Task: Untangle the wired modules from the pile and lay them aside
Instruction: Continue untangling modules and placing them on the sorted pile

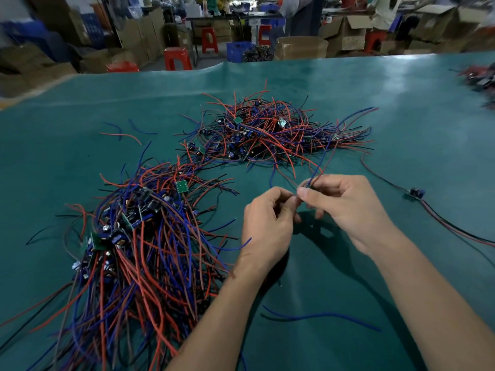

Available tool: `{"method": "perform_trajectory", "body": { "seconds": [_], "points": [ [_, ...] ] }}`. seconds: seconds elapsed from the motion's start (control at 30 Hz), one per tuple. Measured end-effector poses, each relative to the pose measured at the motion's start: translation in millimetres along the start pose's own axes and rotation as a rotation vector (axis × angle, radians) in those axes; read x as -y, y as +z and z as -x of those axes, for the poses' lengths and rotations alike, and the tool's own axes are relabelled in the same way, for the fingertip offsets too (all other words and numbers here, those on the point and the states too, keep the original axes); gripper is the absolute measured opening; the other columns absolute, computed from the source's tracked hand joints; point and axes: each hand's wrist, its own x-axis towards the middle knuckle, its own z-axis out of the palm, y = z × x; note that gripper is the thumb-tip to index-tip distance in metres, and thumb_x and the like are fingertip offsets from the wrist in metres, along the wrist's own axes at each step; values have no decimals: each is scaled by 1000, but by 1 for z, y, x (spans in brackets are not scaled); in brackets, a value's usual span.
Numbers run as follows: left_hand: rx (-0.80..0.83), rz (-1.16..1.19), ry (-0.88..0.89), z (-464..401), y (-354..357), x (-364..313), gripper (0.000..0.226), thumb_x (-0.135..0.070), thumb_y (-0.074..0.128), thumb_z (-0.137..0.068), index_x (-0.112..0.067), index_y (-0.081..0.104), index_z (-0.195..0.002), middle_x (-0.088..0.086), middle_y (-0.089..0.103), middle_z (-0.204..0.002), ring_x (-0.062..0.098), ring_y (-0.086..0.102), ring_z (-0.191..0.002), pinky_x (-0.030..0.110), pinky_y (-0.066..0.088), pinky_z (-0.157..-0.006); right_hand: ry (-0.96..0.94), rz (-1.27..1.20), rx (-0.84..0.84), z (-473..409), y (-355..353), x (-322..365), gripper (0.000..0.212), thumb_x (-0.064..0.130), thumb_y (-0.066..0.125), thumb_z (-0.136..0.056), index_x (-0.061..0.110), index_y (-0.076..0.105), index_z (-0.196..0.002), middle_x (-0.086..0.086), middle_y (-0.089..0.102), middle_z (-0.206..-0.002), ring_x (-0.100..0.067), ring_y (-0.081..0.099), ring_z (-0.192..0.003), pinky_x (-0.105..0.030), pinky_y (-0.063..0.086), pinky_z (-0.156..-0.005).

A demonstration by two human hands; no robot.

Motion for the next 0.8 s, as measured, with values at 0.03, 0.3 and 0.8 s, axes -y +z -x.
{"method": "perform_trajectory", "body": {
  "seconds": [0.03,0.3,0.8],
  "points": [
    [11,-15,8,0,1,0,20,-17,63,-96,-24,65,-77,-8,66,-58,8,57,-54,28,50,-60,-17,-2,-45,-1,-2,1,15,6,77,-87,16,80,-77,-1,72,-74,-10,57,-64,-21,48,-52],
    [50,-48,73,4,1,-7,14,-18,60,-96,-22,65,-83,-5,69,-68,8,62,-64,25,50,-67,-186,-275,-470,-6,-25,36,12,2,70,-92,12,72,-87,10,66,-67,-12,52,-64,-23,45,-60],
    [-56,-33,23,3,-1,-8,5,-11,62,-91,-15,63,-88,-15,56,-58,-2,49,-53,7,33,-54,-137,327,451,-66,125,147,41,38,67,-97,-2,73,-97,-15,71,-90,-15,62,-70,-29,56,-59]
  ]
}}
